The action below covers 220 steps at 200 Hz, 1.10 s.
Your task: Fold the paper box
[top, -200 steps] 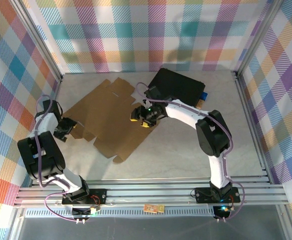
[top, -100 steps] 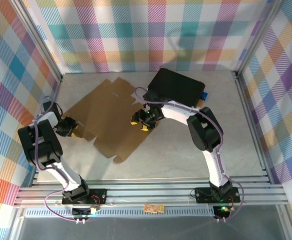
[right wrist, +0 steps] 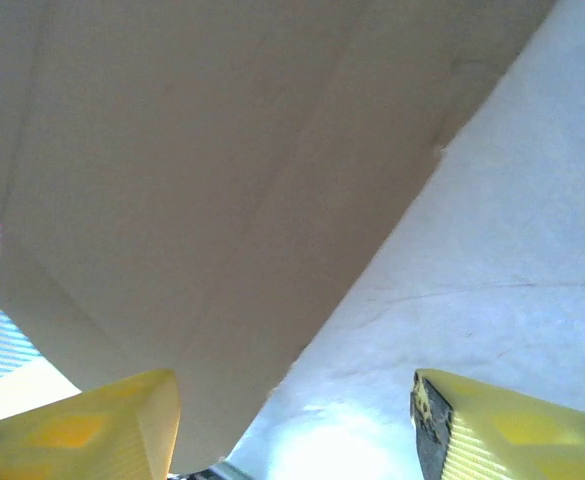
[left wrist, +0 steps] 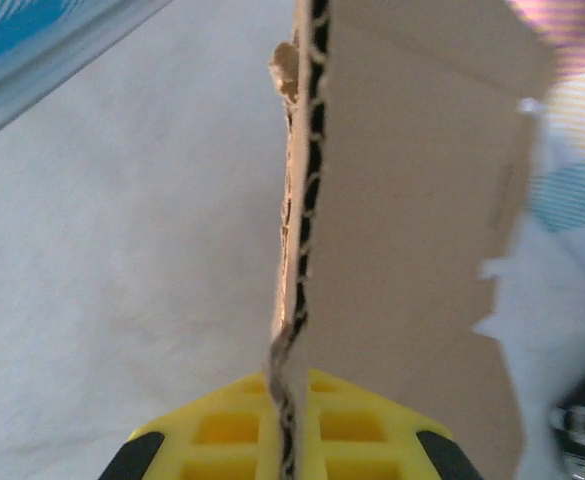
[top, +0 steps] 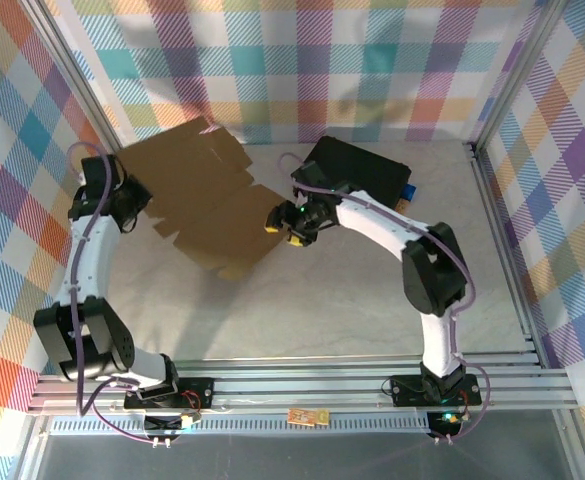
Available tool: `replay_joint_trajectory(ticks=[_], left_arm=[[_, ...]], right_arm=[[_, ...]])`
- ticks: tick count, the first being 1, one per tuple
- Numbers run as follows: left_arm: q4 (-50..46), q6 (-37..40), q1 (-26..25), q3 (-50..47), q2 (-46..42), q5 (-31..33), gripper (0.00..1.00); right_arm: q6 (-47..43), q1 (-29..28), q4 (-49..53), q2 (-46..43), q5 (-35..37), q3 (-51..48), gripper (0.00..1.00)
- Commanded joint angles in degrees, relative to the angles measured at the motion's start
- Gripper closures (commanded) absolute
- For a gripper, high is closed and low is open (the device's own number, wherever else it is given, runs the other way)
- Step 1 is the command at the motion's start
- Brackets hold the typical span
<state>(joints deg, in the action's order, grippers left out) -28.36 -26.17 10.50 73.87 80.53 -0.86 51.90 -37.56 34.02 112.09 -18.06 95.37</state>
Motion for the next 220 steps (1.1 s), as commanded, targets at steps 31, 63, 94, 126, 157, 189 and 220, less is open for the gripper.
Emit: replay_joint_trajectory(ticks=[31,63,94,126,157,189,220], left_arm=[[5.5,11.6,-9.5,2.6,-12.7,6.9,1.00],[15.7,19.5,-13.5,-0.8,-19.7,-4.5,1.00],[10.4,25.6,-16.5,2.1,-20.9,-12.1,1.00],[4.1,31.8,-20.3,4.8,-23.0,-14.0,1.00],[-5.0,37.3,-23.4,9.2,-23.5,-15.4,1.00],[-13.0,43.2,-30.0,11.3,-23.6,-12.8,1.00],[-19.3,47.4,-37.6,11.1,-23.8,-4.4,1.00]], right_arm=[[0.9,1.2,5.8,-12.7,7.5,6.8,0.34],[0.5,2.9,5.1,-19.5,9.5,8.6,0.28],[4.4,5.0,2.8,-22.8,10.0,11.7,0.22],[13.3,5.7,-3.0,-22.2,10.2,15.3,0.19],[15.9,5.8,-4.5,-16.8,9.0,25.2,0.18],[16.2,5.8,1.4,-7.7,4.1,38.9,0.18],[16.7,5.9,5.9,-2.2,-0.1,45.1,0.17]])
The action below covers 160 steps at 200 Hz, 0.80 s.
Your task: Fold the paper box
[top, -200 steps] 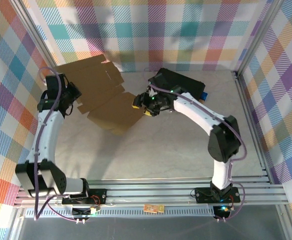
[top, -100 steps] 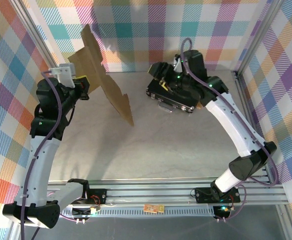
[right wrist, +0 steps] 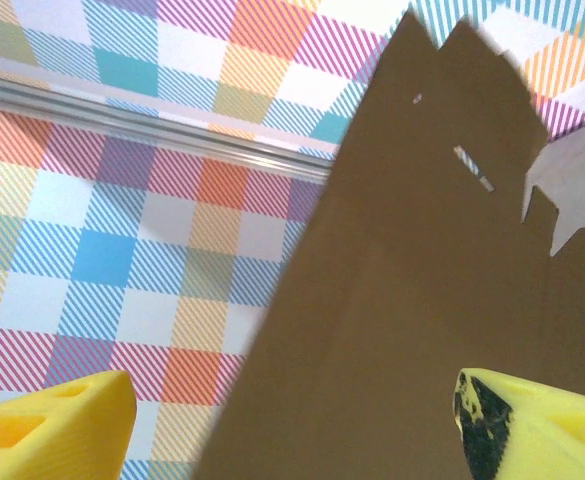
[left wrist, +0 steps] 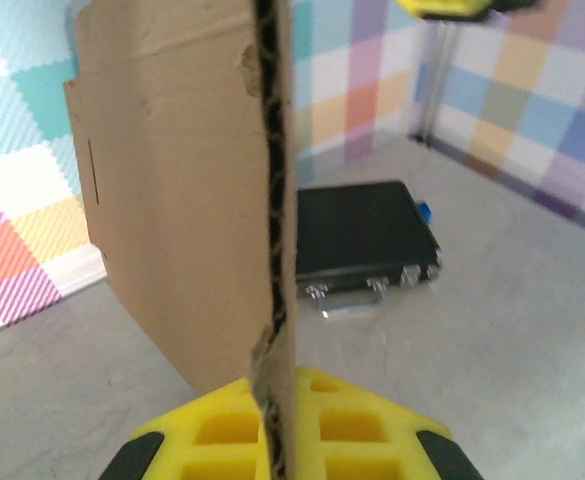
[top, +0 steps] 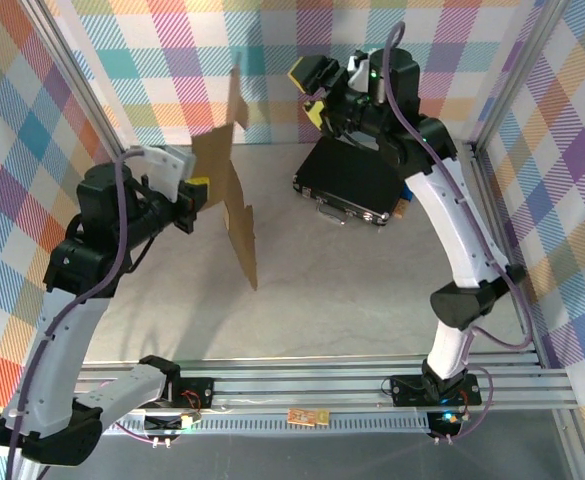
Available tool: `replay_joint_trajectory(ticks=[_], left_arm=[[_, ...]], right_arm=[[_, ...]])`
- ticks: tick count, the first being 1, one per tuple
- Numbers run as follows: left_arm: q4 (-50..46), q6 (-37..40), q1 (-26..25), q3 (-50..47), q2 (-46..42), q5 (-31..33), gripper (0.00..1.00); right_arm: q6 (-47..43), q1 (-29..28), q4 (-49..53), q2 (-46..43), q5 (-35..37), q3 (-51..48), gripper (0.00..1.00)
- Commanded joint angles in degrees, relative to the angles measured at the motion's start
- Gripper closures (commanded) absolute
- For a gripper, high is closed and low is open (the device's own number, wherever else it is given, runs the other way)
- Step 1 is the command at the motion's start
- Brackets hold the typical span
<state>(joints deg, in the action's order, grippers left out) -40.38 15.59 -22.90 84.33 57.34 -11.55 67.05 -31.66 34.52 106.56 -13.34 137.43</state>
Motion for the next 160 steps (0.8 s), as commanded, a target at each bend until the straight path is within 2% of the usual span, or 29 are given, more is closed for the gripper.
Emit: replay_joint_trajectory(ticks=[1,38,78,99,131,160], left_arm=[[-7.3,5.7,-4.4,0.6,-0.6,6.5,1.00],[-6.4,6.3,-7.6,-2.5,-2.3,11.7,1.00],[-7.0,7.3,-9.5,-2.8,-2.4,13.8,1.00],[-7.3,7.8,-9.8,-3.0,-2.8,14.5,1.00],[-7.7,7.9,-9.9,-3.4,-3.2,14.6,1.00],[-7.8,8.0,-9.9,-3.7,-3.5,14.9,1.00]], right_arm=[[1.6,0.0,5.5,3.4,-5.0,3.0,0.17],[3.4,0.7,12.1,6.6,-10.1,2.1,0.21],[4.3,2.0,6.6,8.2,-12.1,1.7,0.30],[6.1,2.1,4.2,10.6,-14.8,3.7,0.30],[5.3,1.7,-0.4,13.3,-20.3,6.3,0.22],[5.3,1.6,-0.7,15.5,-23.2,7.0,0.25]])
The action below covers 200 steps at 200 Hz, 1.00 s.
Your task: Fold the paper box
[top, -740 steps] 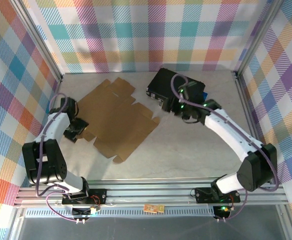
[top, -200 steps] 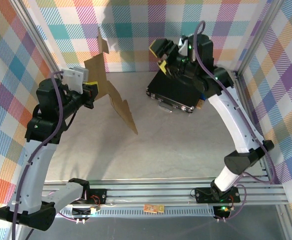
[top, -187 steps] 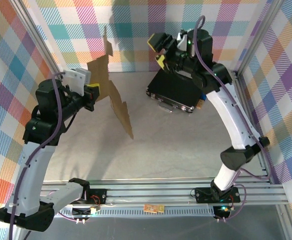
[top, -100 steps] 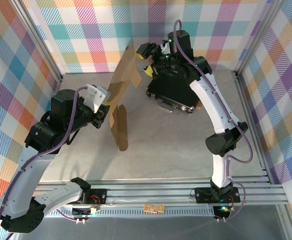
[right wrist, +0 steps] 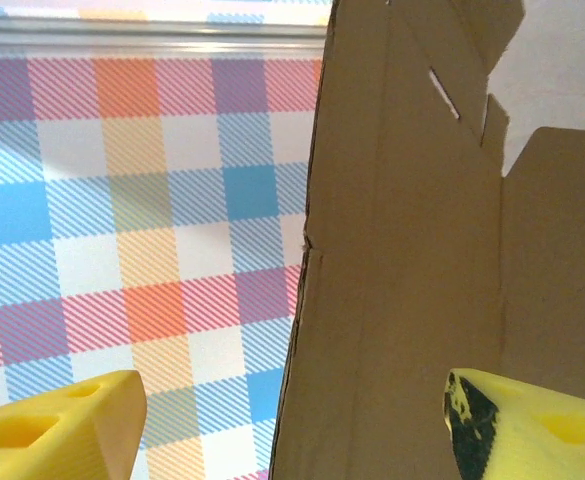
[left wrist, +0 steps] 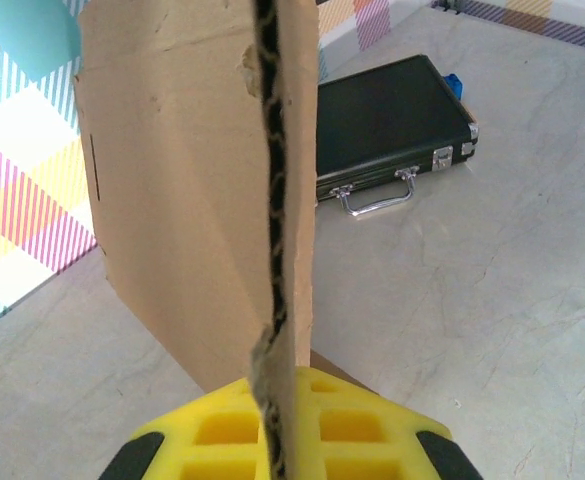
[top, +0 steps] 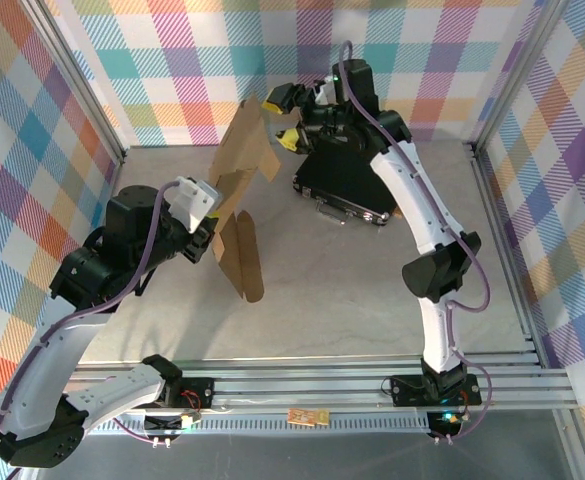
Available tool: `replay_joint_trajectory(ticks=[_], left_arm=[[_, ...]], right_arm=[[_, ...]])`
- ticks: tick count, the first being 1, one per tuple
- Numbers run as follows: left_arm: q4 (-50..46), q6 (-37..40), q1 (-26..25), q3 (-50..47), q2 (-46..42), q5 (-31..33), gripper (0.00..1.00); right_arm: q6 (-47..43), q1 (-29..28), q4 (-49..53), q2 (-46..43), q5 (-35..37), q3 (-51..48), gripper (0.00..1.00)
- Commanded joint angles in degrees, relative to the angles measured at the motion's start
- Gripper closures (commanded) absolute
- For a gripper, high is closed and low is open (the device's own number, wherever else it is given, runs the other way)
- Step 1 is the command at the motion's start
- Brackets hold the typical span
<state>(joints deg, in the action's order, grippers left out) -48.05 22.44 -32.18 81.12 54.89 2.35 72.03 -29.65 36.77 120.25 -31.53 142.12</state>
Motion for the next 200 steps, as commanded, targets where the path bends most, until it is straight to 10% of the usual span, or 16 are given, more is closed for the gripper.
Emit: replay_joint_trajectory(ticks=[1,175,200], left_arm=[[-0.2,1.2,-0.6,-0.4,-1.1,0.9,1.00],[-3.3,2.3,-1.1,-0.7,-0.6,-0.7,1.00],[-3.5,2.3,-1.2,-0.9,-0.7,-0.6,1.00]], right_arm=[[0.3,-0.4,-2.9,2.0,-5.1,2.3,0.25],[-1.5,-2.3,-5.4,8.9,-9.0,4.0,0.50],[-1.0,-3.0,-6.1,9.7,-9.6,4.3,0.65]])
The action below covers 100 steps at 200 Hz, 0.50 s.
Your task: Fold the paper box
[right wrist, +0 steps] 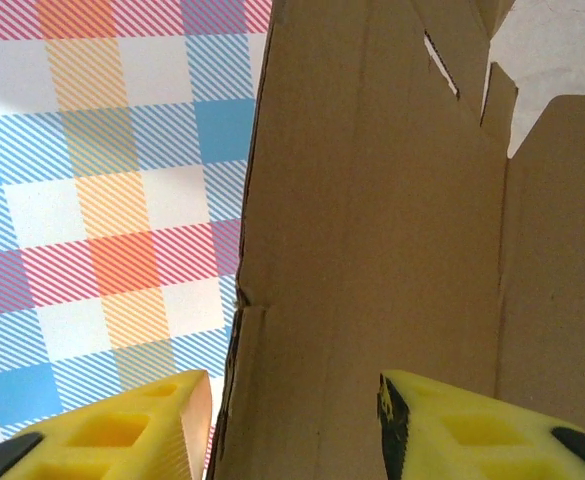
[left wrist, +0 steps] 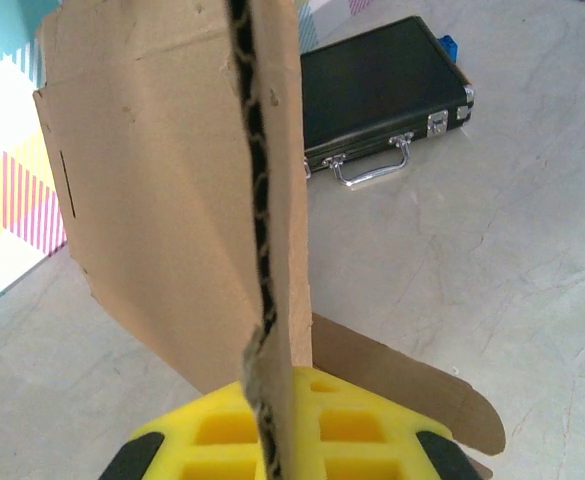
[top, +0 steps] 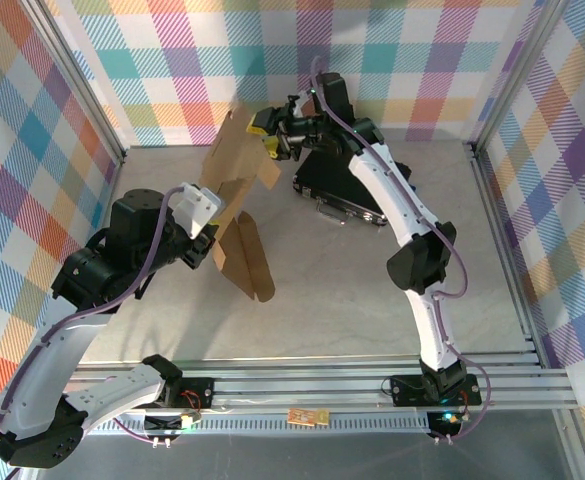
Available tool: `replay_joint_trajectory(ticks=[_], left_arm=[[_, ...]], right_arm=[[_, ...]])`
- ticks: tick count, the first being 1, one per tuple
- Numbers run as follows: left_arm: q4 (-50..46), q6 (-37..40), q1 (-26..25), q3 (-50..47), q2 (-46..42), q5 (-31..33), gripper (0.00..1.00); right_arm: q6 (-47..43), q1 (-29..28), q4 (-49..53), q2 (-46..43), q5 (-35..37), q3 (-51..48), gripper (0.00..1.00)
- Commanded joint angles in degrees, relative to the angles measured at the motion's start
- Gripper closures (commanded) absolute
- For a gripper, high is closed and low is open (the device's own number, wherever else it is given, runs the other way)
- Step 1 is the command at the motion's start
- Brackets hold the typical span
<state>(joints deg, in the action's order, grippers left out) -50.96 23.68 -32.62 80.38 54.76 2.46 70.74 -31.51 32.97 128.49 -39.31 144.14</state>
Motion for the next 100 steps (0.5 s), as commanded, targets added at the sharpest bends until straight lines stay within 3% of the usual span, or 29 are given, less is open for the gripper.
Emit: replay_joint_trajectory(ticks=[1,15,39,54,71,100], left_arm=[[-0.5,1.0,-0.8,-0.2,-0.6,-0.7,1.00],[-0.2,0.7,-0.8,-0.2,-0.9,-0.4,1.00],[6.4,-5.0,-0.8,-1.2,-4.4,2.0,0.44],[12.9,-11.4,-0.8,-1.8,-7.7,3.2,0.26],[18.4,-18.8,-0.8,-1.5,-10.1,4.7,0.21],[21.6,-26.6,-0.8,0.3,-11.6,7.1,0.20]], right_arm=[[0.3,-1.1,-2.3,1.5,-1.8,2.3,0.67],[-0.7,-1.1,-0.8,0.6,-0.2,2.3,0.99],[-5.9,-1.0,1.4,-5.8,9.1,1.4,1.00],[-8.3,-0.9,3.0,-11.5,18.2,-0.8,1.00],[-8.8,-0.5,1.5,-18.2,26.0,-6.5,1.00],[-8.3,-0.4,-5.3,-29.3,37.2,-18.7,1.00]])
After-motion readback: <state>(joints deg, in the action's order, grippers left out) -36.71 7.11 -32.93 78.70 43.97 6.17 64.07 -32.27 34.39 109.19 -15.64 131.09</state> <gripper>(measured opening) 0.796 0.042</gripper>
